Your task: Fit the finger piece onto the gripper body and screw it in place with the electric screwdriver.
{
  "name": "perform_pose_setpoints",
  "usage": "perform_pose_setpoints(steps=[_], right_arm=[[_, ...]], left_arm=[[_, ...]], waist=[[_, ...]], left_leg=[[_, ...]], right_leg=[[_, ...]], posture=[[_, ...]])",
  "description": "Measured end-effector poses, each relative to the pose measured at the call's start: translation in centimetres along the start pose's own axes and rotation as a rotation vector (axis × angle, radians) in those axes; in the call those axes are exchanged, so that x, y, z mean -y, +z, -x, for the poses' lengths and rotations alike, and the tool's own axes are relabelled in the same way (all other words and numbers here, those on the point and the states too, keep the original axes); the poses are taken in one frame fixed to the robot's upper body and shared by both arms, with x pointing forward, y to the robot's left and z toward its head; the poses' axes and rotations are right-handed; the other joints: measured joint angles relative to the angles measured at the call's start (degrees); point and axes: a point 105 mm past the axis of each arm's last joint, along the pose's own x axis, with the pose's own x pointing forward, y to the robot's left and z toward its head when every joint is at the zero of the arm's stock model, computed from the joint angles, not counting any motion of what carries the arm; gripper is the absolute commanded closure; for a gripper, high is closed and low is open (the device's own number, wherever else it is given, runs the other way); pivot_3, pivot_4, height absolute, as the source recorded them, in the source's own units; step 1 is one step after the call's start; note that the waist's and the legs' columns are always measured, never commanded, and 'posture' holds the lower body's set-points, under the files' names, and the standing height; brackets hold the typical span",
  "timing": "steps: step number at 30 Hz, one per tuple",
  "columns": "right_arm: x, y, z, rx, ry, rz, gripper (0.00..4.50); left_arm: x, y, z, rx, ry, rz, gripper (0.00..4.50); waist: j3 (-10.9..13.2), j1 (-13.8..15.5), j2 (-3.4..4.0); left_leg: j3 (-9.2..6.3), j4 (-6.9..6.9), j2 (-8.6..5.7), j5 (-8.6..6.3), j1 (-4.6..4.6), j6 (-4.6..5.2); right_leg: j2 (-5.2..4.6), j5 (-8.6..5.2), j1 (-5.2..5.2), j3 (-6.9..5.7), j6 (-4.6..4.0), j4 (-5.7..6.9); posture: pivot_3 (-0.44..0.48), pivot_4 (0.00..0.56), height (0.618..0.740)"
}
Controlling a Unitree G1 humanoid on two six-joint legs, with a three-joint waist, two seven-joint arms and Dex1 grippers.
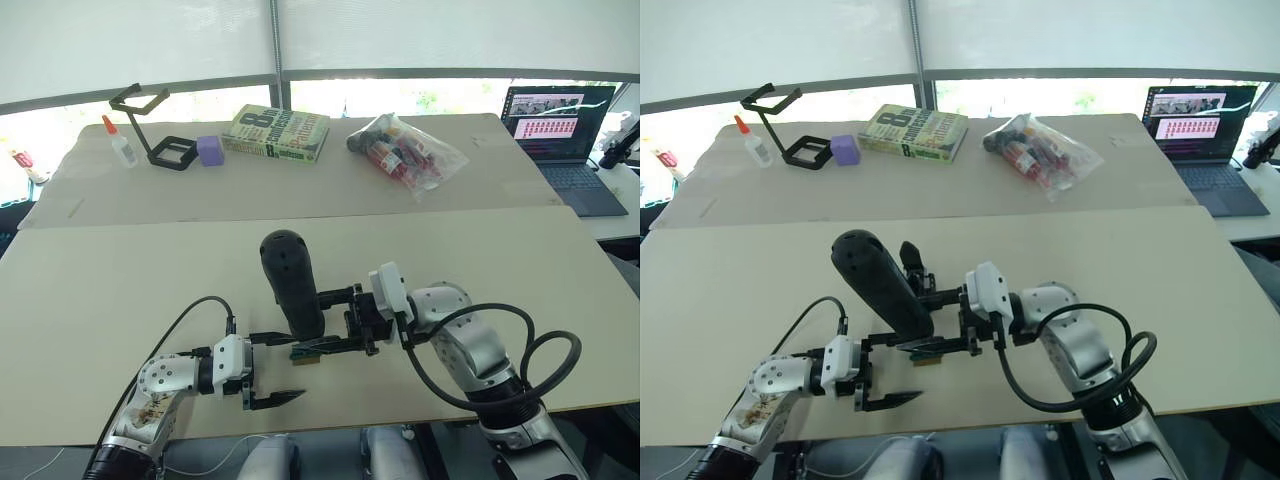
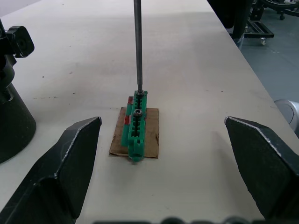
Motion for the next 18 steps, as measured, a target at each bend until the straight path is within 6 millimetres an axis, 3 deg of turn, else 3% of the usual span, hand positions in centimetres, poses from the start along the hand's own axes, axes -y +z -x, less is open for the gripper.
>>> perform_pose_setpoints(steps=[11, 18], right_arm=[[0.1, 0.3, 0.1, 0.016, -0.003, -0.017, 2.55], [0.2, 2.6, 0.5, 0.075, 0.006, 0.005, 2.55]], left_arm=[[-0.1, 0.2, 0.0, 0.007, 0.004, -0.001, 0.0], [0.1, 0.3, 0.7, -0.004, -0.01, -0.002, 0.0]], waist=[[0.0, -0.02, 0.0], [0.0, -0.22, 0.0]], left_leg=[[0.0, -0.01, 0.01, 0.0, -0.01, 0.01], [0.0, -0.03, 0.16, -0.01, -0.05, 0.01]], right_leg=[[0.0, 0.0, -0.01, 0.0, 0.0, 0.0], [0.02, 0.0, -0.07, -0.01, 0.0, -0.01]], posture=[[0.0, 0.15, 0.74], [0.0, 0.15, 0.74]])
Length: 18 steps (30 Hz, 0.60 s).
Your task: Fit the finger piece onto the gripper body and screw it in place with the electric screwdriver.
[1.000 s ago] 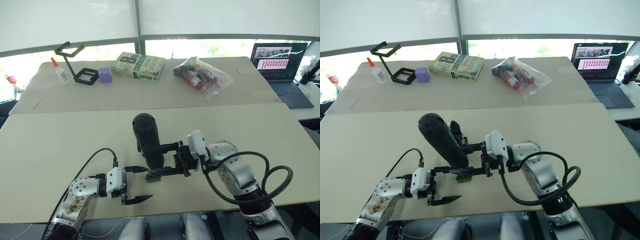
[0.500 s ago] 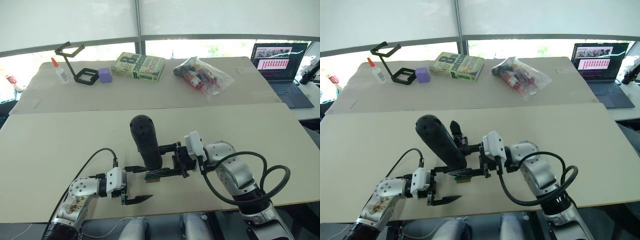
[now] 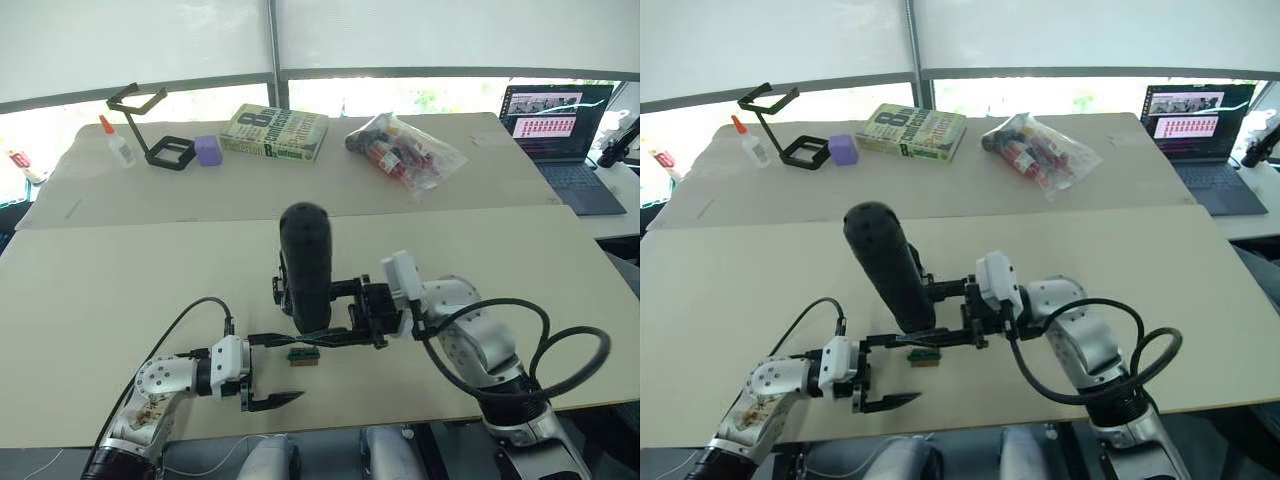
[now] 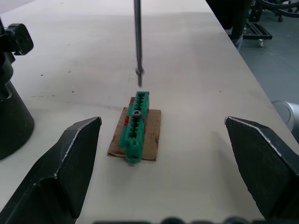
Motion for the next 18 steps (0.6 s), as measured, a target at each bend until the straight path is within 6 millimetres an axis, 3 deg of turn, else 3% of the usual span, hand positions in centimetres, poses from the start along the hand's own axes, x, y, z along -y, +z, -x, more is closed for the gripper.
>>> perform_pose_setpoints(steps=[4, 13, 18], right_arm=[[0.0, 0.9, 0.4, 0.008, -0.003, 0.004, 2.55], [1.4, 4.2, 2.7, 0.002, -0.077, 0.053, 2.55], [2.4, 6.5, 3.5, 0.017, -0.086, 0.094, 2.55]], left_arm=[[0.1, 0.4, 1.1, 0.001, 0.011, 0.013, 0.0], [-0.3, 8.3, 2.7, 0.186, 0.087, -0.023, 0.0], [0.0, 10.0, 3.7, 0.212, 0.131, -0.014, 0.0]], waist=[[0.03, 0.15, -0.03], [0.08, 0.2, -0.07], [0.08, 0.15, -0.07]], left_leg=[[0.0, 0.03, 0.02, -0.09, -0.06, 0.16], [-0.04, 0.05, 0.05, -0.04, -0.28, 0.05], [-0.04, 0.03, 0.09, -0.08, -0.24, 0.12]], right_leg=[[-0.01, 0.0, -0.03, -0.01, 0.0, -0.02], [-0.06, 0.0, -0.14, -0.02, 0.0, -0.06], [0.01, 0.0, -0.13, -0.04, -0.01, -0.06]], posture=[[0.0, 0.15, 0.74], [0.0, 0.15, 0.74], [0.0, 0.15, 0.74]])
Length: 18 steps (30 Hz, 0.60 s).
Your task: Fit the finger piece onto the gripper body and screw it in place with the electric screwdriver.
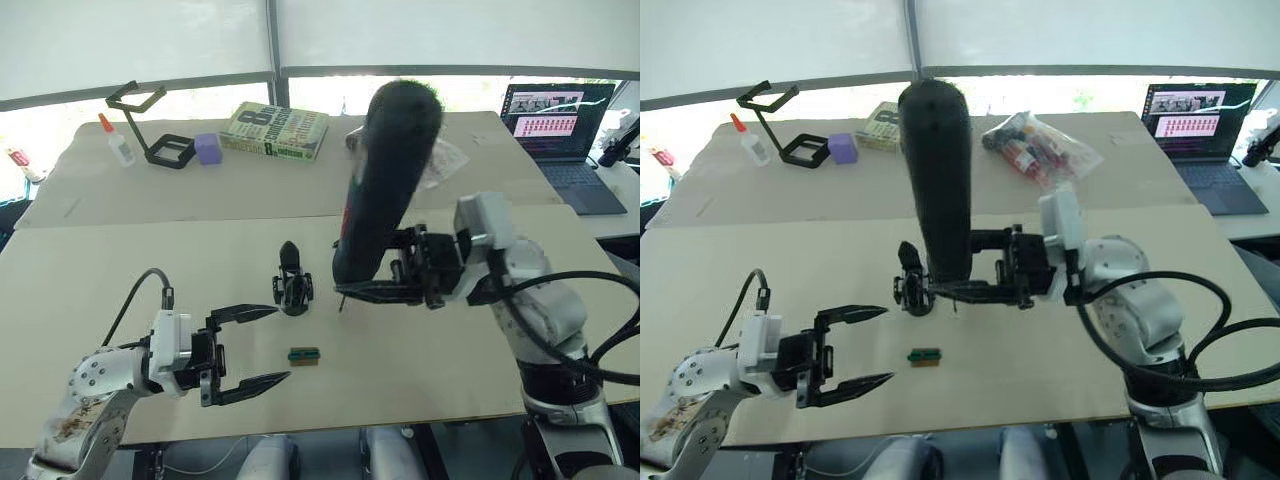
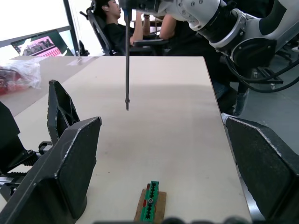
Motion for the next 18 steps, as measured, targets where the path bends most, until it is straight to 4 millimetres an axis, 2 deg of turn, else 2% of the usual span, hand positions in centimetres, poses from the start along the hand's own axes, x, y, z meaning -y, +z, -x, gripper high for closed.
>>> perform_pose_setpoints(steps=[5, 8, 13, 18], right_arm=[[1.6, 1.0, -0.2, 0.018, -0.023, -0.028, 2.55], [3.2, 1.8, -0.7, 0.042, -0.055, -0.034, 2.55], [4.9, 1.8, -1.3, 0.073, -0.102, -0.061, 2.55], [5.4, 0.6, -2.7, 0.061, -0.095, -0.093, 2.55]], left_arm=[[-1.1, 1.2, 1.1, 0.01, 0.083, 0.012, 0.0], [-2.7, 1.1, 2.6, -0.008, 0.188, 0.018, 0.0], [-4.0, -0.7, 5.0, -0.072, 0.301, 0.056, 0.0], [-4.8, -1.9, 5.7, -0.083, 0.355, 0.077, 0.0]], waist=[[0.0, -0.07, 0.0], [0.0, -0.13, 0.0], [0.0, -0.1, 0.01], [0.01, -0.06, 0.01]], left_leg=[[0.03, 0.01, -0.02, 0.03, -0.01, -0.05], [0.03, -0.02, -0.02, 0.09, -0.01, -0.16], [0.05, -0.07, -0.12, 0.1, -0.04, -0.18], [0.02, -0.09, -0.2, 0.11, -0.05, -0.2]], right_leg=[[0.0, 0.0, 0.0, 0.01, 0.0, 0.03], [0.03, 0.0, -0.02, -0.02, 0.0, 0.05], [0.02, 0.0, -0.01, -0.04, 0.0, 0.06], [0.0, 0.0, -0.05, -0.07, 0.0, 0.07]], posture=[[0.0, 0.15, 0.74], [0.0, 0.15, 0.74], [0.0, 0.15, 0.74], [0.0, 0.15, 0.74]])
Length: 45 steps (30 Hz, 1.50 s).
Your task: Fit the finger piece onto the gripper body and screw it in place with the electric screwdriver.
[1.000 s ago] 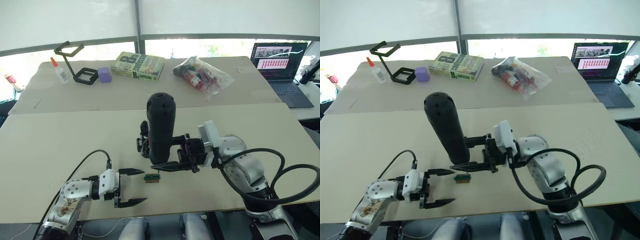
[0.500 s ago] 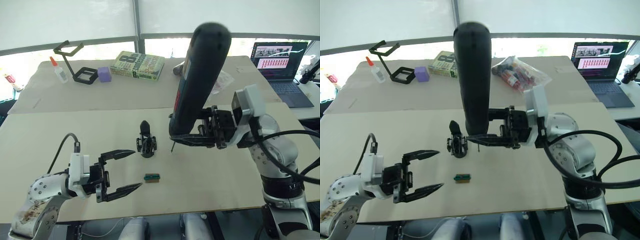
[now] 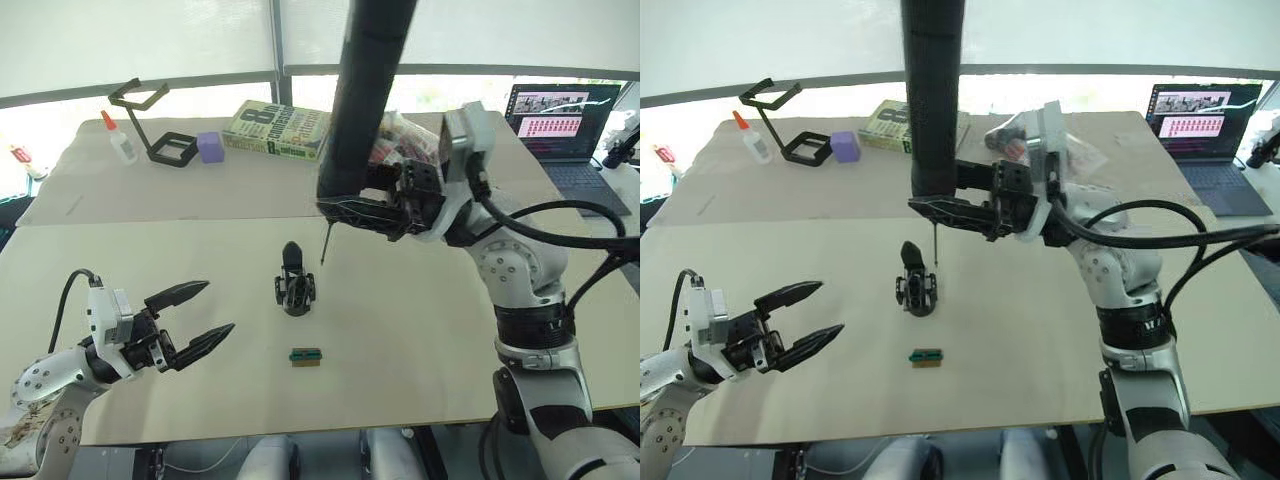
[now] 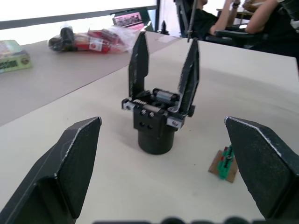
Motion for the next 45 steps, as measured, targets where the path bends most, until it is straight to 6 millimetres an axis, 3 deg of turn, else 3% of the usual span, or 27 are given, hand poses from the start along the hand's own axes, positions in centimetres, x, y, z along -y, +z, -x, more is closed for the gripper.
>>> perform_pose_setpoints(steps=[12, 21, 35, 45], right_arm=[[0.0, -1.7, -2.8, 0.001, 0.039, -0.037, 2.55], [-0.4, -3.0, -4.2, -0.01, 0.071, -0.03, 2.55], [-0.8, -5.0, -4.8, -0.052, 0.12, -0.045, 2.55], [-0.7, -5.5, -4.9, -0.062, 0.124, -0.046, 2.55]], left_arm=[[-0.5, -1.4, -1.4, -0.006, -0.038, -0.009, 0.0], [0.3, -1.8, -2.8, 0.009, -0.09, 0.008, 0.0], [0.9, -2.8, -3.8, 0.01, -0.119, -0.008, 0.0], [1.4, -4.0, -3.3, 0.002, -0.113, 0.002, 0.0]], waist=[[0.0, -0.21, 0.0], [0.0, -0.66, 0.01], [0.0, -1.69, 0.01], [0.0, -1.63, 0.01]], left_leg=[[-0.01, 0.01, -0.01, 0.02, 0.0, -0.03], [-0.01, -0.01, -0.01, 0.03, -0.01, -0.05], [-0.02, -0.01, -0.02, 0.03, -0.01, -0.06], [-0.02, -0.01, -0.02, 0.03, -0.01, -0.06]], right_leg=[[-0.01, 0.01, -0.03, -0.02, -0.01, 0.03], [0.0, 0.01, -0.07, -0.02, -0.01, 0.05], [-0.02, 0.01, -0.09, -0.01, -0.01, 0.06], [-0.03, 0.01, -0.1, -0.01, -0.01, 0.06]], posture=[[0.0, 0.15, 0.74], [0.0, 0.15, 0.74], [0.0, 0.15, 0.74], [0.0, 0.15, 0.74]])
